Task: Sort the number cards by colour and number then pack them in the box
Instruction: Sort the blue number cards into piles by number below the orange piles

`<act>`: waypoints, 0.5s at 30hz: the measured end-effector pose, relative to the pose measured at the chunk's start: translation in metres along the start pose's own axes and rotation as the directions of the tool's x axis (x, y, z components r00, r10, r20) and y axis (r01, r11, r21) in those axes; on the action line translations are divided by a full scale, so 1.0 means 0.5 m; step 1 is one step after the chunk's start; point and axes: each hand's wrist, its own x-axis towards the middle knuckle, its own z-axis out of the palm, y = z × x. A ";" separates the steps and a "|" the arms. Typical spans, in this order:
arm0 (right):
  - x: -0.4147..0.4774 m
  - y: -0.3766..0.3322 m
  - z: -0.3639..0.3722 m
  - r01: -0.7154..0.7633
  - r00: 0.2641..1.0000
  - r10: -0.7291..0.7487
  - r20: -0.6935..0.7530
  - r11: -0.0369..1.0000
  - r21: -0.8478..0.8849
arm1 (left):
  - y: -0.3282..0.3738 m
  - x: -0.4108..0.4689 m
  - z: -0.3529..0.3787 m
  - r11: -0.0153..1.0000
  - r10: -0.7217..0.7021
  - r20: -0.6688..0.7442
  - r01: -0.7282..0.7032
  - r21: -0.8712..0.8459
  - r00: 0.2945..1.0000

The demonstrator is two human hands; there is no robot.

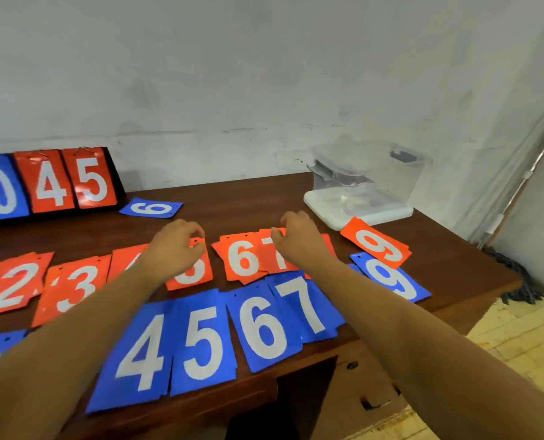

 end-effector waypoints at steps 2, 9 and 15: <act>0.044 -0.047 0.039 0.039 0.998 -0.040 0.056 0.999 0.017 | -0.065 0.028 -0.025 0.995 -0.101 -0.016 0.101 0.013 0.995; 0.218 -0.207 0.215 0.161 0.968 -0.164 0.192 0.986 0.033 | -0.264 0.129 -0.025 0.969 -0.195 -0.038 0.199 0.148 0.980; 0.351 -0.301 0.347 0.254 0.936 -0.249 0.248 0.967 0.014 | -0.359 0.208 -0.006 0.934 -0.218 0.116 0.173 0.314 0.969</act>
